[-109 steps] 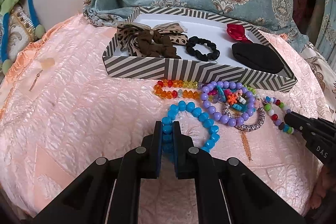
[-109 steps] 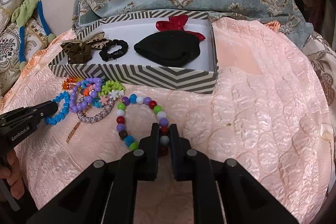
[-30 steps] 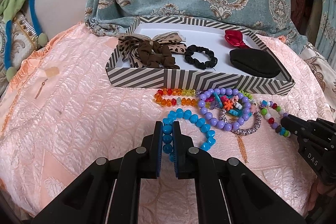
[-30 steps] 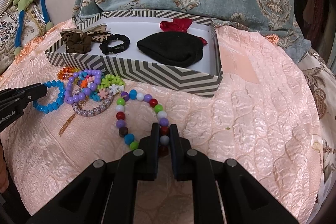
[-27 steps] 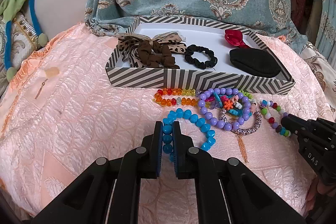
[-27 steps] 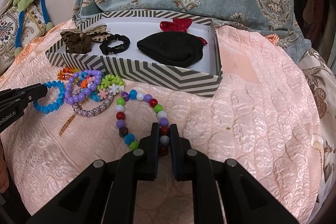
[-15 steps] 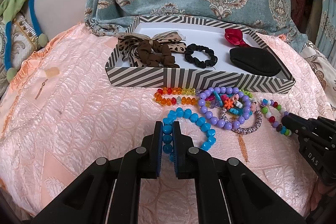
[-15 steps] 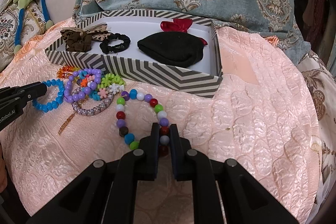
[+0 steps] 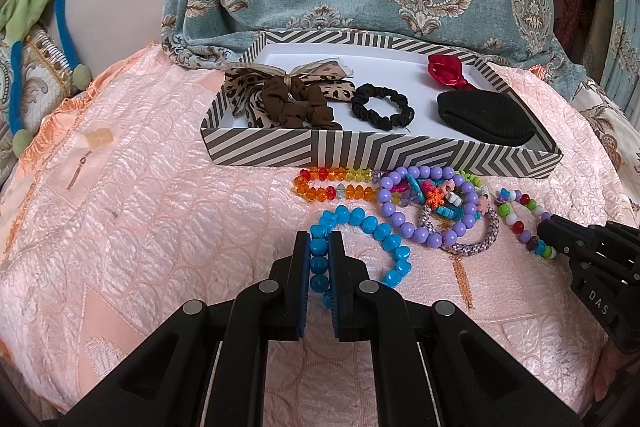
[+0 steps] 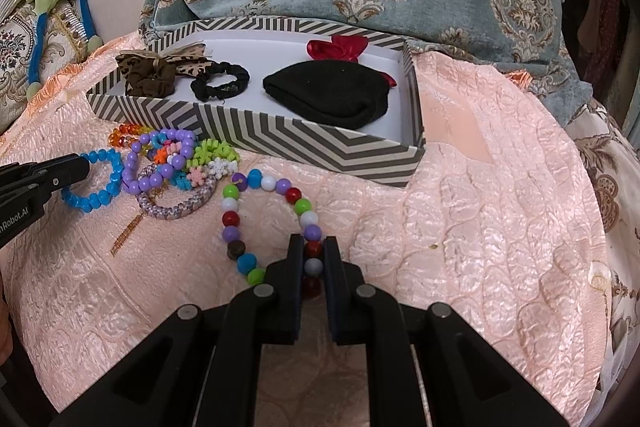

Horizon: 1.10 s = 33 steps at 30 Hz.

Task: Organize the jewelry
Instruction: 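Carry the blue bracelet into the box with the left tool while the right tool places the multicolour bracelet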

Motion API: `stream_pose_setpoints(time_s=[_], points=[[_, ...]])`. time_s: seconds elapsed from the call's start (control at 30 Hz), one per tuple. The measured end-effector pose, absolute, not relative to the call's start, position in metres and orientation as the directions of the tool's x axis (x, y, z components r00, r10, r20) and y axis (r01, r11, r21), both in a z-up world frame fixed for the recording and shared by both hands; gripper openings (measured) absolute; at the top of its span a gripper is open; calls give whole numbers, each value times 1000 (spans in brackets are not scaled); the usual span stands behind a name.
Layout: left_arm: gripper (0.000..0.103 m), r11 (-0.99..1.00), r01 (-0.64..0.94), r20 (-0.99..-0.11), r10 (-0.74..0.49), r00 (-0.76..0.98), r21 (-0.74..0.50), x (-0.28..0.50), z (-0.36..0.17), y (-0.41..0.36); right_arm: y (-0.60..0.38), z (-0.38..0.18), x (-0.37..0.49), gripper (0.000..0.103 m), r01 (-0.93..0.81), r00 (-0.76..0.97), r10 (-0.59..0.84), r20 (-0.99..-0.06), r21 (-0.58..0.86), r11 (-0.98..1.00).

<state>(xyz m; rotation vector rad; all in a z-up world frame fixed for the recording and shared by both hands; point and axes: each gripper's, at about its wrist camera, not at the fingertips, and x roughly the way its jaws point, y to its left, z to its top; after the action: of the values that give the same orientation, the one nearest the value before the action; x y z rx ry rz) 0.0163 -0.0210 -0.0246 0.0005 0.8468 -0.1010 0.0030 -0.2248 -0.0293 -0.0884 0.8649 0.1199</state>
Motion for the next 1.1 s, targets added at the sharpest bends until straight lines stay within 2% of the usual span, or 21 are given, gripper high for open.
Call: stream_pose_setpoints(time_s=[0.37, 0.63, 0.9, 1.1], points=[[0, 994, 99, -710, -104, 697, -48, 8, -4, -22, -214, 9, -9, 9, -174, 677, 130, -724, 14, 985], [0, 990, 115, -671, -136, 729, -76, 13, 42, -17, -224, 40, -7, 9, -149, 714, 141, -685, 48, 988], [0, 989, 146, -615, -137, 776, -36, 61, 87, -29, -222, 90, 31, 9, -166, 777, 150, -612, 31, 986], [0, 986, 160, -638, -149, 756, -40, 122, 88, -43, -207, 99, 86, 9, -192, 780, 149, -608, -5, 981]])
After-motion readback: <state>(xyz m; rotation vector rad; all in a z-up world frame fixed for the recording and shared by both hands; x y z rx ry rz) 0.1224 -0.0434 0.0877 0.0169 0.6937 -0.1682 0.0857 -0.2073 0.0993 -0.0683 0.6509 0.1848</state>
